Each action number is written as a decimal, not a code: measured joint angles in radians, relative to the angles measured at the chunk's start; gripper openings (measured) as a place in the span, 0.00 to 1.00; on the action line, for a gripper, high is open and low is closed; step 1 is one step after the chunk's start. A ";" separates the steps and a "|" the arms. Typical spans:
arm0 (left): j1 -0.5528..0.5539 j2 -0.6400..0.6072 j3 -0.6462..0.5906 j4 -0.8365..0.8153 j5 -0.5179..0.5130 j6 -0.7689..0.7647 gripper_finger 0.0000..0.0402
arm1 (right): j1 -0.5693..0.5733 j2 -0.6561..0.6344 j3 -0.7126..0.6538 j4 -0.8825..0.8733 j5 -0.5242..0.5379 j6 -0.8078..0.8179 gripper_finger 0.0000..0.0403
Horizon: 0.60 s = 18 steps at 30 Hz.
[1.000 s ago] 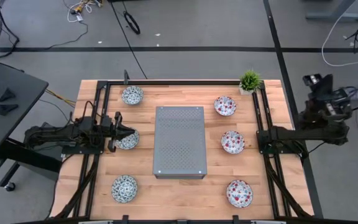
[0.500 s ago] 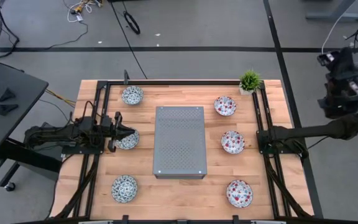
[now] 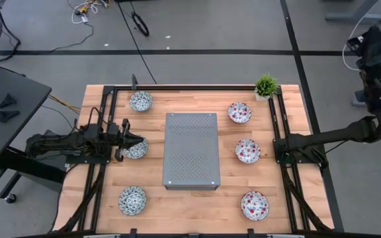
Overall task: Pick & Place Mini bowls
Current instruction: Put the top red bowl on the shelf
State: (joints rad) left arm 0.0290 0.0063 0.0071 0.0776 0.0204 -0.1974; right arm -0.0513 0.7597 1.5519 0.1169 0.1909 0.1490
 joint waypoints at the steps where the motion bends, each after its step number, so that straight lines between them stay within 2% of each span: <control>1: 0.000 0.000 0.000 0.000 0.000 0.001 0.08 | 0.000 0.015 0.027 -0.039 0.000 0.000 0.00; 10: 0.000 0.000 0.000 0.000 0.000 0.000 0.08 | 0.000 0.118 0.216 -0.438 -0.001 -0.007 0.00; 18: 0.000 0.000 0.000 0.000 0.000 0.000 0.08 | 0.000 0.153 0.242 -0.640 -0.001 0.024 0.00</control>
State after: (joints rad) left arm 0.0290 0.0063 0.0071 0.0772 0.0204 -0.1972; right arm -0.0515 0.9131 1.7943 -0.5232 0.1902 0.1727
